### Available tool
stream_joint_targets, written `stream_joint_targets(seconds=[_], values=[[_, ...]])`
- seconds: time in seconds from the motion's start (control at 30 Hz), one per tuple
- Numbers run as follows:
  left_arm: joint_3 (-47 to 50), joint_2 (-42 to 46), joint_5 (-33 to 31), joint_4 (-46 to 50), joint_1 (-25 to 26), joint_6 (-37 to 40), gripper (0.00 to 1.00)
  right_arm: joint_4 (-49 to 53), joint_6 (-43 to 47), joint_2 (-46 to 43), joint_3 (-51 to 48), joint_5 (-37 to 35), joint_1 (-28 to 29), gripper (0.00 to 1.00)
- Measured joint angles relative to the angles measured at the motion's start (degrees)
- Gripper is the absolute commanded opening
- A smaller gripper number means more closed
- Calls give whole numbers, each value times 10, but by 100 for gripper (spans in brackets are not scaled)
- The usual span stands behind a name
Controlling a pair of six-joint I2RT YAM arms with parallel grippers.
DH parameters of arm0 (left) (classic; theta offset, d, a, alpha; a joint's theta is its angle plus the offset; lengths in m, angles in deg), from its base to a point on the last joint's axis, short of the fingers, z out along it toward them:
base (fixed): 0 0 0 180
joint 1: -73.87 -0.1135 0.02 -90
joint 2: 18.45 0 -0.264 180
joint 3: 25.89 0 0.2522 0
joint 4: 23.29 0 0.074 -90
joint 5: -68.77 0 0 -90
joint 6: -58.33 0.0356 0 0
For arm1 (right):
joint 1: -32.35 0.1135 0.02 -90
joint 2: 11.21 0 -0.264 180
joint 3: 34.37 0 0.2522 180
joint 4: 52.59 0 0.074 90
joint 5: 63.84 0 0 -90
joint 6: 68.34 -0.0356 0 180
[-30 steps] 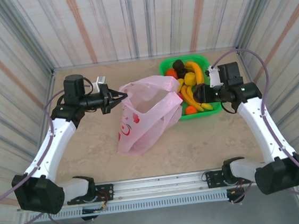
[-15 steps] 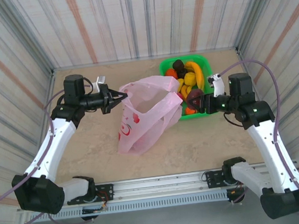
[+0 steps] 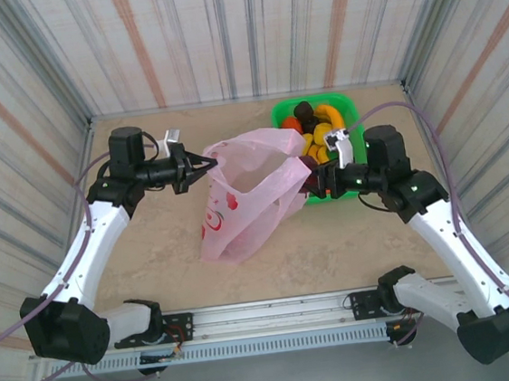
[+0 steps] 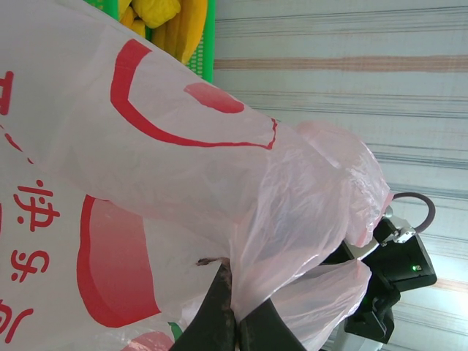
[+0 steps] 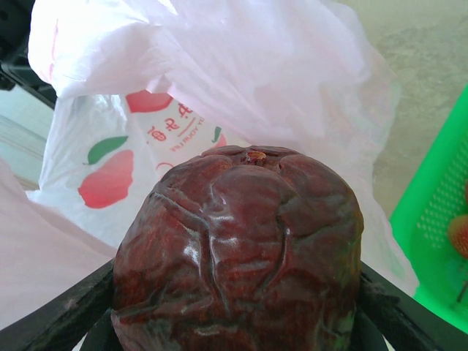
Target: Place the fake fruits into the plastic bag and tie a complex knot
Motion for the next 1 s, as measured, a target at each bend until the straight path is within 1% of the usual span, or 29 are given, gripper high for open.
stream_joint_targets(seconds=[0.27, 0.5, 1.0], values=[[0, 0, 0, 0, 0, 0, 0, -59, -12, 37, 0, 1, 52, 56], [0, 0, 0, 0, 0, 0, 0, -93, -11, 70, 0, -17, 99, 56], [0, 0, 0, 0, 0, 0, 0, -159, -12, 163, 0, -59, 165, 57]])
